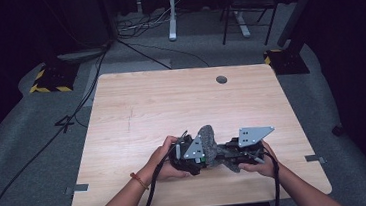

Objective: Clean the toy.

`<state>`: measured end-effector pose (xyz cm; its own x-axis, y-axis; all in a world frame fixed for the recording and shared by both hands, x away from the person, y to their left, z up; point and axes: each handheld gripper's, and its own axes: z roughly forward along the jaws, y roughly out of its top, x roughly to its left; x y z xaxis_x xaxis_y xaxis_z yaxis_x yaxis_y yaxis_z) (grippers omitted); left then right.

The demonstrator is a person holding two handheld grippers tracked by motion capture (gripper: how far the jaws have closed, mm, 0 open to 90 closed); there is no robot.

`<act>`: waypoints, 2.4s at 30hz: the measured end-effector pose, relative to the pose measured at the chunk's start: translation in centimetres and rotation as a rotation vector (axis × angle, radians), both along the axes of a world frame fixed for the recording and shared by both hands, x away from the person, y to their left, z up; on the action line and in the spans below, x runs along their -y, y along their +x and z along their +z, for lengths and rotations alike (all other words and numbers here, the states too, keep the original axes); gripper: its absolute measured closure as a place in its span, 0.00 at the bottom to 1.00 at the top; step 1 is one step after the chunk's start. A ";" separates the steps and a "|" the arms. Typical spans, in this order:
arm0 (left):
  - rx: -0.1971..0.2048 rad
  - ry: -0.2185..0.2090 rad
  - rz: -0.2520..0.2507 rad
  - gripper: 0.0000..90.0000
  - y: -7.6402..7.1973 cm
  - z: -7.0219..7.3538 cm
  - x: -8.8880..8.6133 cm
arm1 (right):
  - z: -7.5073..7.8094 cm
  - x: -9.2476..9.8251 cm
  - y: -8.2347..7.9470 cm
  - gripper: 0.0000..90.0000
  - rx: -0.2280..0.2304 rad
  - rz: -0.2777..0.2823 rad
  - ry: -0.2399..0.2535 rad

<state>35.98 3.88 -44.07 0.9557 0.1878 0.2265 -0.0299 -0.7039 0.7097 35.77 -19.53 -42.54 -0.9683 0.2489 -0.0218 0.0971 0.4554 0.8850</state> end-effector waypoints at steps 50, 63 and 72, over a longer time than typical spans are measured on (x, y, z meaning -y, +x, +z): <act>0.010 -0.063 0.016 0.37 0.1 1.5 -0.9 | 0.4 0.8 0.9 0.84 -0.011 0.013 0.046; -0.005 -0.185 -0.045 0.37 -0.3 2.8 -1.5 | -0.9 0.6 1.4 0.84 -0.034 -0.043 -0.066; 0.004 -0.116 0.005 0.37 -0.1 2.0 -0.8 | 0.0 0.7 0.8 0.84 0.001 -0.037 0.015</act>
